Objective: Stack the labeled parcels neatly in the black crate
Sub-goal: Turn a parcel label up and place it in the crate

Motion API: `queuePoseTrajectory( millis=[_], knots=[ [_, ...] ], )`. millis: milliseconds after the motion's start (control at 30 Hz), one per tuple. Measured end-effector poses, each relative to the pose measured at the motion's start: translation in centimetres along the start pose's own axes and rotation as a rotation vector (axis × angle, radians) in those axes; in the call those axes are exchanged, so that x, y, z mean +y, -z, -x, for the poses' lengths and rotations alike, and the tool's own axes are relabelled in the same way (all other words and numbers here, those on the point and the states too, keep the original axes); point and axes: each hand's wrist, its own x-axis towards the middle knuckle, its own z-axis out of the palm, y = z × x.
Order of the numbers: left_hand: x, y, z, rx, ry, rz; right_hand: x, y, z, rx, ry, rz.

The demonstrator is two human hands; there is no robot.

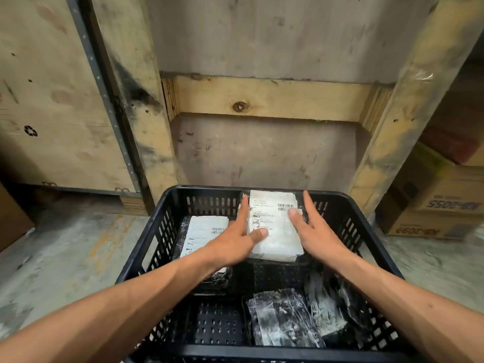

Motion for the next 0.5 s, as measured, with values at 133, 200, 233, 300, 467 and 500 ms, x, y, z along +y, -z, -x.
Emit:
queuePoseTrajectory(
  millis=[133,200,233,300,467,500],
  knots=[
    [-1.2,-2.2,-0.4,-0.006,0.134,-0.131,2.3,0.4,1.1,-0.128,-0.048,0.17],
    [-1.6,-3.0,-0.4,-0.013,0.201,-0.198,3.7,0.9,1.7,-0.277,-0.083,0.27],
    [-1.8,-3.4,-0.5,-0.031,0.233,-0.221,4.3,1.1,1.8,-0.341,-0.102,0.327],
    [-2.2,-4.3,-0.6,-0.072,0.303,-0.256,5.2,1.4,1.6,-0.425,-0.132,0.397],
    [-2.6,-6.2,-1.6,-0.065,0.468,-0.298,6.6,0.4,0.0,-0.489,-0.162,0.487],
    [-2.6,-6.4,-1.8,-0.045,0.48,-0.289,6.9,0.1,-0.4,-0.502,-0.173,0.499]
  ],
)
